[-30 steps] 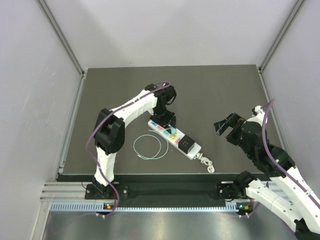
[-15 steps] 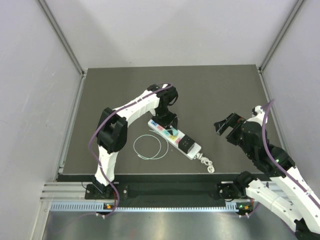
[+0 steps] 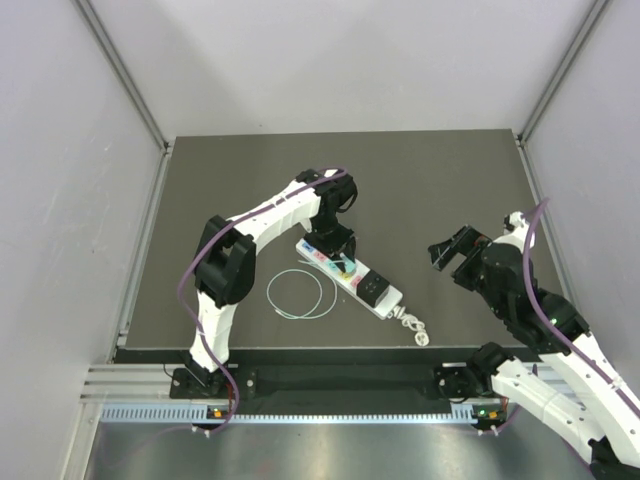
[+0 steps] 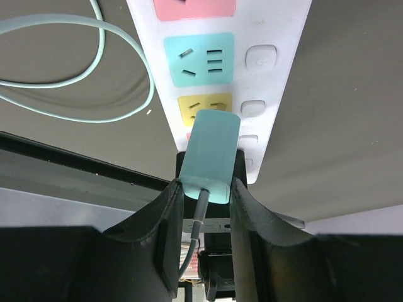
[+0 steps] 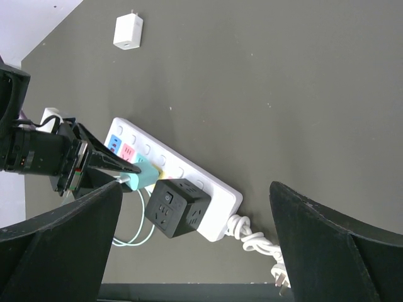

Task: Insert the plug

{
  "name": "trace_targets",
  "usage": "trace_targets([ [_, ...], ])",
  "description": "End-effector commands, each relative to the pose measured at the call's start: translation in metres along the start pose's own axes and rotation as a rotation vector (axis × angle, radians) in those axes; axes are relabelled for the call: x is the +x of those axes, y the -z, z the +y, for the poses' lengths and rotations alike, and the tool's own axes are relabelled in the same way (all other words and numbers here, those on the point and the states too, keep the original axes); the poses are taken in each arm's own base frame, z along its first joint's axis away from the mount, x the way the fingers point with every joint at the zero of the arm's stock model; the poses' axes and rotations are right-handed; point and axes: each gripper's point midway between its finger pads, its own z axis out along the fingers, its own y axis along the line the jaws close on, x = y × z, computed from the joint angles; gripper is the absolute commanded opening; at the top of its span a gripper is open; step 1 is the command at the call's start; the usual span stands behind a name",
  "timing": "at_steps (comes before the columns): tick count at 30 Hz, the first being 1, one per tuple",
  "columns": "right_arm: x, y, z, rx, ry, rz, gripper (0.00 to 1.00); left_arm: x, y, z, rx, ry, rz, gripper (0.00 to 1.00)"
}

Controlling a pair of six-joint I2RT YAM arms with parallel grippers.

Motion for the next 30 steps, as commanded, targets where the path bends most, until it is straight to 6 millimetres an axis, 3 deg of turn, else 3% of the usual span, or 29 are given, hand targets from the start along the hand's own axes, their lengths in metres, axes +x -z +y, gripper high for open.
trace_targets([
  [1, -0.001, 0.0, 0.0, -0.006, -0.004, -0.01, 1.0, 0.002, 0.008, 0.003, -0.009, 0.001, -0.016, 0.0],
  [9, -0.002, 0.004, -0.001, -0.015, -0.015, -0.018, 1.0, 0.012, -0.002, 0.004, -0.036, -0.012, 0.028, 0.0],
  [15, 0.0, 0.001, -0.003, -0.008, -0.013, -0.016, 1.0, 0.009, 0.001, 0.003, -0.03, -0.002, -0.006, 0.0],
  [22, 0.0, 0.002, -0.002, -0.014, -0.006, -0.016, 1.0, 0.007, -0.03, 0.002, -0.085, 0.007, 0.045, 0.0],
  [30, -0.002, 0.006, -0.007, -0.01, -0.005, -0.031, 1.0, -0.008, -0.041, -0.001, -0.099, 0.034, 0.015, 0.0],
])
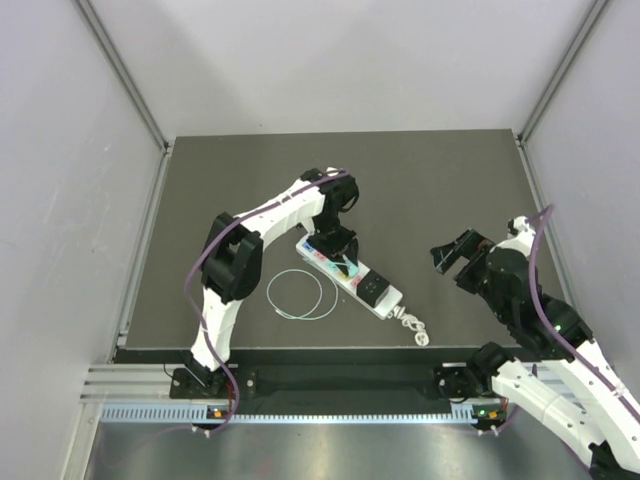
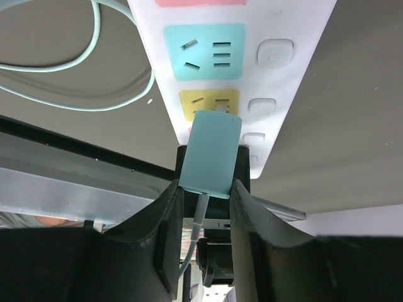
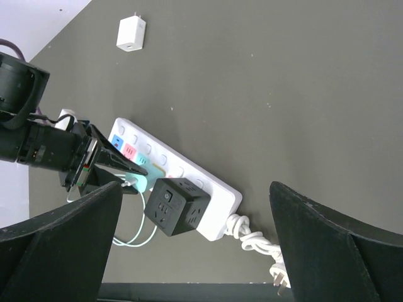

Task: Insert the plug

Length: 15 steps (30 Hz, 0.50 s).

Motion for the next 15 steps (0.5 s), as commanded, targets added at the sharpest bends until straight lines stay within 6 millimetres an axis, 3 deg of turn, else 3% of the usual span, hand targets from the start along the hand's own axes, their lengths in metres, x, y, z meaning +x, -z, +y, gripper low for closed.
trace_targets([
  [1, -0.004, 0.002, -0.002, 0.002, 0.002, -0.022, 1.0, -0.022, -0.03, -0.001, -0.049, 0.033, -0.051, 0.0],
  [10, 0.004, -0.005, 0.002, -0.008, 0.017, 0.01, 1.0, -0.05, -0.024, -0.009, -0.01, 0.064, -0.07, 0.0],
  [15, 0.008, -0.007, 0.004, -0.017, 0.019, 0.028, 1.0, -0.053, -0.033, -0.015, -0.009, 0.06, -0.065, 0.0],
])
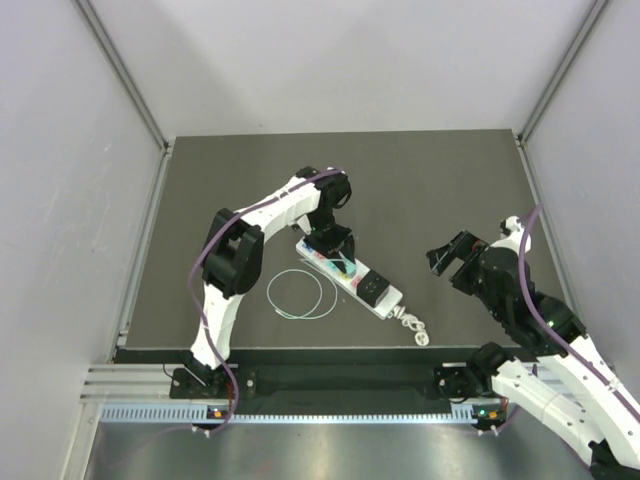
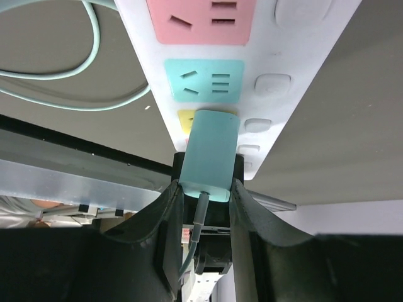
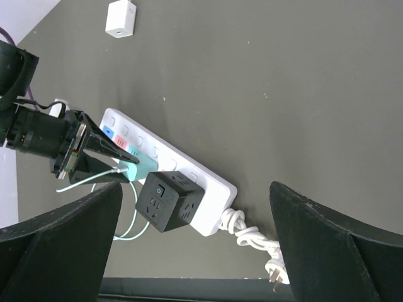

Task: Insert the plug

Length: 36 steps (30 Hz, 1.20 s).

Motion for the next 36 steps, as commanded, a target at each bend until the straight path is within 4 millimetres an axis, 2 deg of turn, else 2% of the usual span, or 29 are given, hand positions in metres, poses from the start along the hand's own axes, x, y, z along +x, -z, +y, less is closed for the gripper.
trace_targets([
  [1, -0.002, -0.001, 0.007, -0.028, 0.002, -0.004, 1.0, -0.038, -0.03, -0.013, -0.011, 0.014, -0.13, 0.0],
  [15, -0.001, 0.001, 0.006, -0.033, -0.005, -0.007, 1.0, -0.048, -0.05, -0.011, -0.062, -0.016, -0.171, 0.0],
  [20, -0.001, 0.001, 0.005, -0.033, -0.005, -0.007, 1.0, -0.048, -0.041, -0.021, -0.028, -0.06, -0.186, 0.0],
  [25, -0.003, 0.007, 0.005, -0.042, -0.016, -0.01, 1.0, -0.045, -0.035, -0.022, -0.017, -0.058, -0.183, 0.0],
  [29, -0.004, 0.012, 0.004, -0.051, -0.031, -0.017, 1.0, -0.042, -0.034, -0.022, -0.016, -0.062, -0.166, 0.18],
  [36, -0.008, 0.021, 0.001, -0.06, -0.054, -0.034, 1.0, -0.034, -0.017, -0.03, 0.057, -0.105, -0.16, 0.31],
])
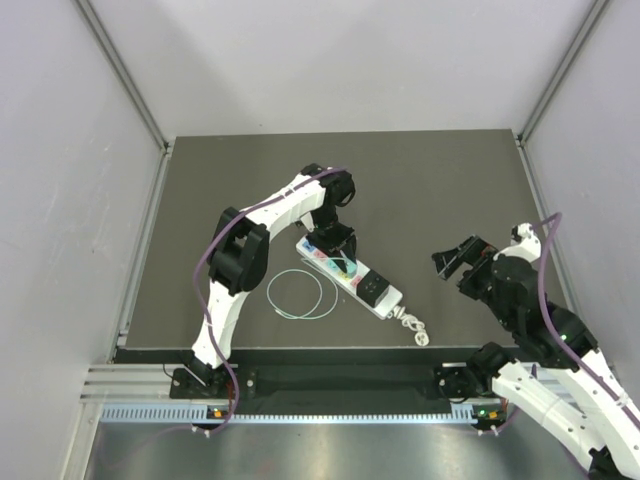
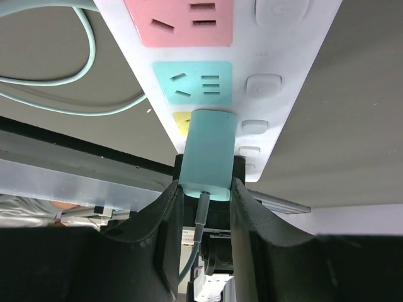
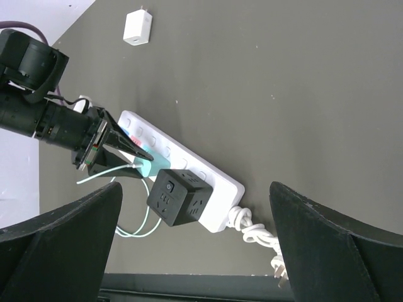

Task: Insert the plug

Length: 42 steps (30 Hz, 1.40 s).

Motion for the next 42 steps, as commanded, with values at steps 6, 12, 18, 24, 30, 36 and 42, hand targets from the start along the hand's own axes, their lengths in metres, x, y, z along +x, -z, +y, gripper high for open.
trace_targets([
  [6, -0.009, 0.013, -0.001, -0.009, -0.024, -0.025, 1.0, -0.033, 0.001, -0.028, 0.128, -0.068, -0.18, 0.4],
  [12, -0.012, 0.018, -0.003, -0.009, -0.044, -0.042, 1.0, -0.027, 0.0, -0.029, 0.139, -0.091, -0.141, 0.43],
  [18, -0.016, 0.026, -0.002, -0.016, -0.051, -0.038, 1.0, -0.024, 0.003, -0.028, 0.146, -0.111, -0.139, 0.48],
  [24, -0.017, 0.031, -0.003, -0.033, -0.076, -0.053, 1.0, -0.025, 0.008, -0.026, 0.149, -0.113, -0.143, 0.52],
  [30, -0.021, 0.035, -0.004, -0.031, -0.069, -0.063, 1.0, -0.024, 0.01, -0.024, 0.147, -0.115, -0.143, 0.57],
  [36, -0.022, 0.034, -0.003, -0.035, -0.054, -0.064, 1.0, -0.025, 0.015, -0.024, 0.154, -0.122, -0.153, 0.69],
  [42, -0.022, 0.033, 0.003, -0.044, -0.046, -0.053, 1.0, -0.026, 0.018, -0.02, 0.146, -0.128, -0.157, 0.75],
])
